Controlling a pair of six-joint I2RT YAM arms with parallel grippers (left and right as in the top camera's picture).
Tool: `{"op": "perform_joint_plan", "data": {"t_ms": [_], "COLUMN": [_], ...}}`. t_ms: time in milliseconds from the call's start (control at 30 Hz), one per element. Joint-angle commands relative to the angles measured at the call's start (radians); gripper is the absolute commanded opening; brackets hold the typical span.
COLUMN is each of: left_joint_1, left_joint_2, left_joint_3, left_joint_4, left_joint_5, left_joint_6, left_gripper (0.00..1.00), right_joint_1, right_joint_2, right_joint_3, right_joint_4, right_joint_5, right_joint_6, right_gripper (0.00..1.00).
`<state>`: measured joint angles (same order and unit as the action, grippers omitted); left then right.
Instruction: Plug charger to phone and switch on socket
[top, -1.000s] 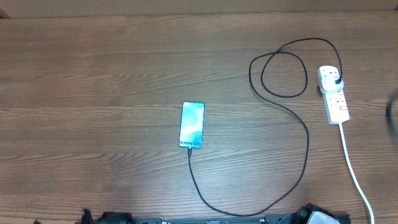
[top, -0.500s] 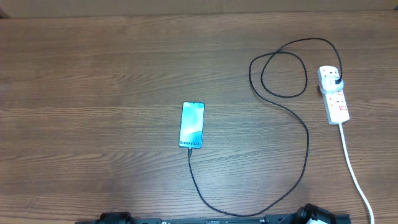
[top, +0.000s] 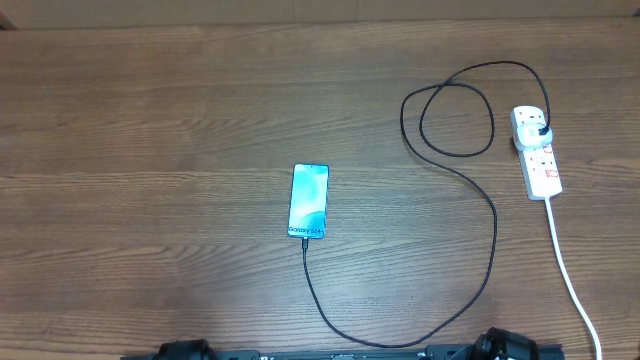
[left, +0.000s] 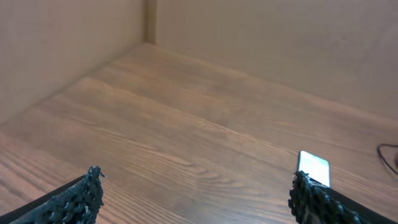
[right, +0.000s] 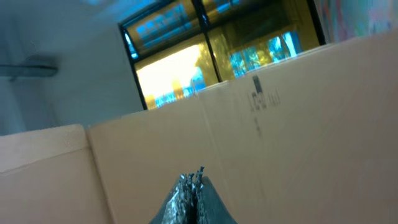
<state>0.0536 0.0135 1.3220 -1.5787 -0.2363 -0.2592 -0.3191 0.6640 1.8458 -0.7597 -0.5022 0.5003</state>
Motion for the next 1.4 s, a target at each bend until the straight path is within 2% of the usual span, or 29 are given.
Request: {"op": "perform_joint_plan", "data": {"t_ms": [0,300,433,500,600,767,1067,1367], "left_joint_1": [-0.031,0.000,0.000,0.000,0.000,0.000,0.000,0.000], "left_joint_2": [-0.009,-0.009,-0.009,-0.009,-0.009,-0.009,-0.009,-0.009], "left_joint_3": [0.001,0.001,-0.005,-0.030,-0.098,-0.291,-0.750,-1.061], "left_joint_4": [0.005,0.010,0.103,0.183,0.287,0.481,0.973,1.331], "left_joint_5": [-0.007,0.000,0.009,0.008,0.009,0.061,0.156,0.179], "left_joint_6": [-0.010,-0.018,-0.120,-0.187,-0.219,-0.221,-0.220,-0.220], "left_gripper": [1.00,1.00,1.00,0.99,1.00,1.00,1.00,0.99], "right_joint_1": [0.007,0.009,0.023,0.026,0.026,0.026,0.026,0.026], "right_joint_2": [-0.070,-0.192,-0.227,-0.245,-0.273,-0.320,-0.357,-0.379], "right_joint_3": [-0.088,-0.214,-0.217,-0.217,-0.217,-0.217,-0.217,-0.217], "right_joint_4": [0.055,0.161,0.161,0.161,0.161,0.161,0.164,0.163], "right_joint_5": [-0.008,-0.008,-0.016,-0.015,-0.016,-0.015,-0.003,0.014], "right_joint_6": [-0.004,-0.004,0.000,0.000,0.000,-0.001,-0.005,-0.016], "right_gripper": [0.04,0.05,0.05,0.05,0.05,0.05,0.05,0.05]}}
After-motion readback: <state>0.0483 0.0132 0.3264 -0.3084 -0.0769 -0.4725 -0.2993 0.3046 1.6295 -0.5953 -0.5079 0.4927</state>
